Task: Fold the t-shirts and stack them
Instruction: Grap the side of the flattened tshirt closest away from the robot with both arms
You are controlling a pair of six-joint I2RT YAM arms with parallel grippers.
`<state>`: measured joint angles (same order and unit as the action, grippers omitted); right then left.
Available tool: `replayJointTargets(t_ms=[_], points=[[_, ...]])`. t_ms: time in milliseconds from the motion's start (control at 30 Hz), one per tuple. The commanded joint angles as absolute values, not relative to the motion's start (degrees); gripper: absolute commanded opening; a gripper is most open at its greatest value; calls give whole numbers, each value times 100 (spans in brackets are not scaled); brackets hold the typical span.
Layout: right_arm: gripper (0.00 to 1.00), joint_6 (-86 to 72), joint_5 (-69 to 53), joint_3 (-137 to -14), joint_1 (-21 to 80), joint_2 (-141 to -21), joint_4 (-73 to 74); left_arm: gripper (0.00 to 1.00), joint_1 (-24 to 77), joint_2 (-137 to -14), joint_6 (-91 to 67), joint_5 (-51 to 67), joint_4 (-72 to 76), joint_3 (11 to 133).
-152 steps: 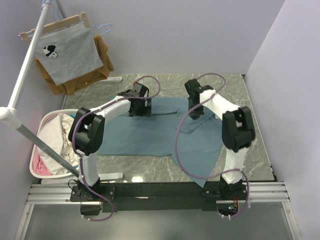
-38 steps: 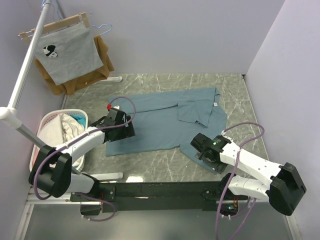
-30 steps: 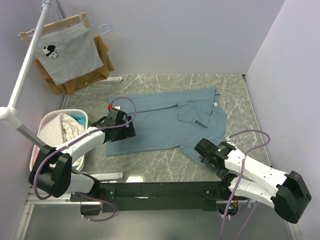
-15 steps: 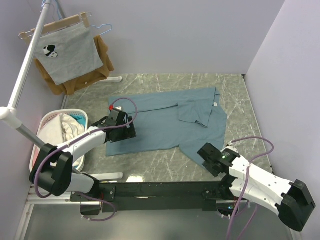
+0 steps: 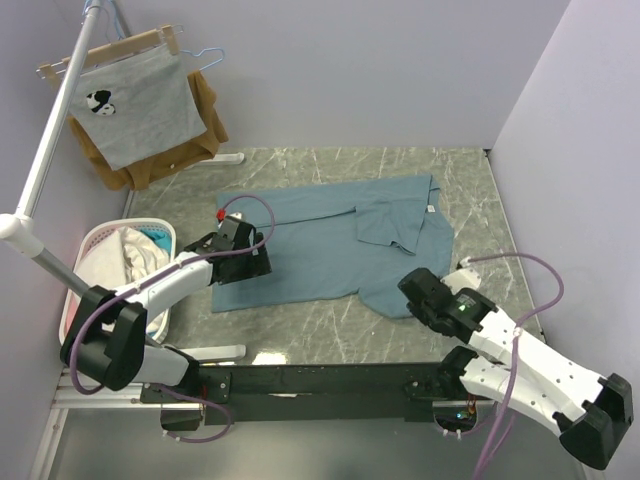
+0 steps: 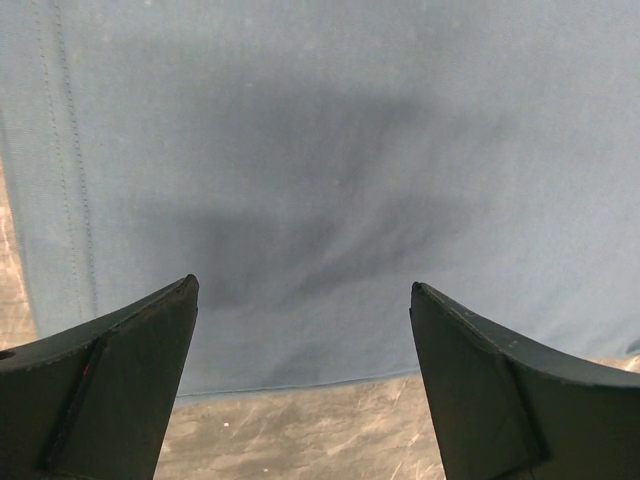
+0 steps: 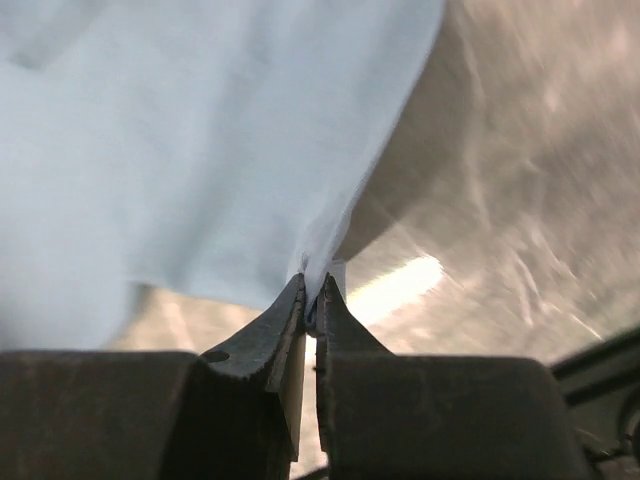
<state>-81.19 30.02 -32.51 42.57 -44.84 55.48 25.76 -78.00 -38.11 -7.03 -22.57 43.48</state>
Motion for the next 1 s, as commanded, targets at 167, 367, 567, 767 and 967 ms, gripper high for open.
replayJointTargets(t_ms=[167,367,567,767,967], points=[[7,-5717,3596,-3937,2709,-5132,3799,92,2610,-7998,-3691,-914,-2417,4755],[7,-4573,3507,-4622,1759,-6335,2552,92,2602,-8226,-3718,-1002,-2505,4965],[37,-3878,3033,-5825,1240,-8424,1881,92,2619,-8516,-3718,-1063,-2557,5177],[81,-3832,2673,-6417,1143,-8747,2145,92,2619,-8534,-3744,-1134,-2488,5107],[84,-3780,1953,-5389,1160,-7604,2039,93,2619,-8596,-3753,-1073,-2400,5089]])
